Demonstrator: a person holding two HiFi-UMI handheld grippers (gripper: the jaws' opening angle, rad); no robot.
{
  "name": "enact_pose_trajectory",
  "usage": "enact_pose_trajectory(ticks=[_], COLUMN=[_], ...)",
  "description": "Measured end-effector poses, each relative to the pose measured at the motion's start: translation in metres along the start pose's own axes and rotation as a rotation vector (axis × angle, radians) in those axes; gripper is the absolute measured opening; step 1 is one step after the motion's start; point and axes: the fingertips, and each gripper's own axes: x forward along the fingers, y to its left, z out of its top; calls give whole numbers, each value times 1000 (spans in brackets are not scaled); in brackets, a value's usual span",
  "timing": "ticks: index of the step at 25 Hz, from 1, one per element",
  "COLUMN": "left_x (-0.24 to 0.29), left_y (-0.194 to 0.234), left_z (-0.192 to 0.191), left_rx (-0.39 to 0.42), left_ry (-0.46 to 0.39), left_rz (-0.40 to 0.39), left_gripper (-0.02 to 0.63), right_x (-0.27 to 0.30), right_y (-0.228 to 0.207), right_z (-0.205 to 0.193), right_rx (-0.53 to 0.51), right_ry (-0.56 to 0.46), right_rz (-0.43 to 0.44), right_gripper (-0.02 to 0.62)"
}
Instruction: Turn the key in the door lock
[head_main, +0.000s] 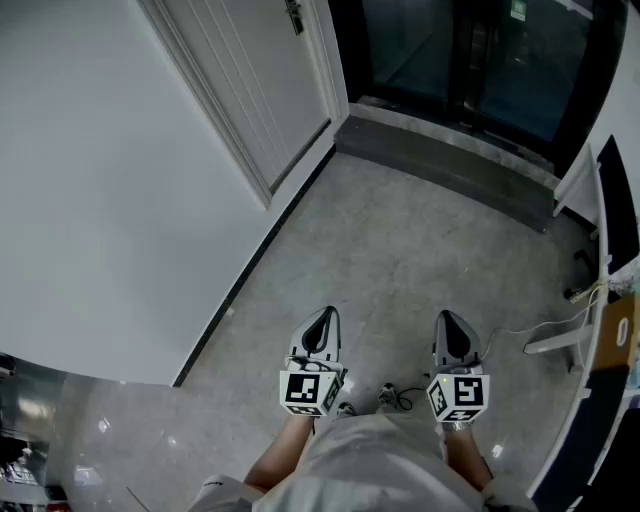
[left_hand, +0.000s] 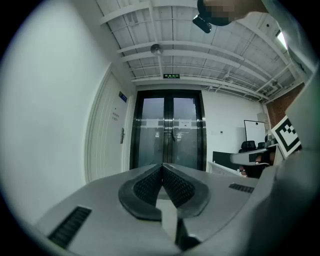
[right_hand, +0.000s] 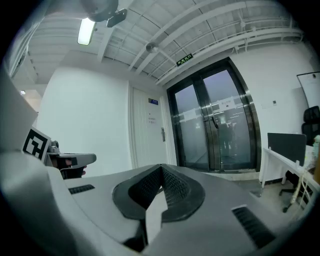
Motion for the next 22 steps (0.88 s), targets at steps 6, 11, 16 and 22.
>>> enact_pose_trajectory(ticks=[6, 11, 16, 22], left_x=[-61, -123, -153, -154], left_y=[1, 28, 39, 38], left_z=[2, 0, -7, 4], left_rx=[13, -26, -13, 19], left_ry=[-19, -29, -25, -25], left_rz=[2, 29, 57, 61], left_gripper=[8, 8, 8, 8], right_x=[-42, -55, -71, -61], right_y=[56, 123, 155, 159], right_z=[-19, -12, -24, -10], right_rx=[3, 33, 6, -1], right_ry=[39, 21, 13, -22], right_rz=[42, 110, 143, 155], right_gripper=[-8, -8, -8, -8])
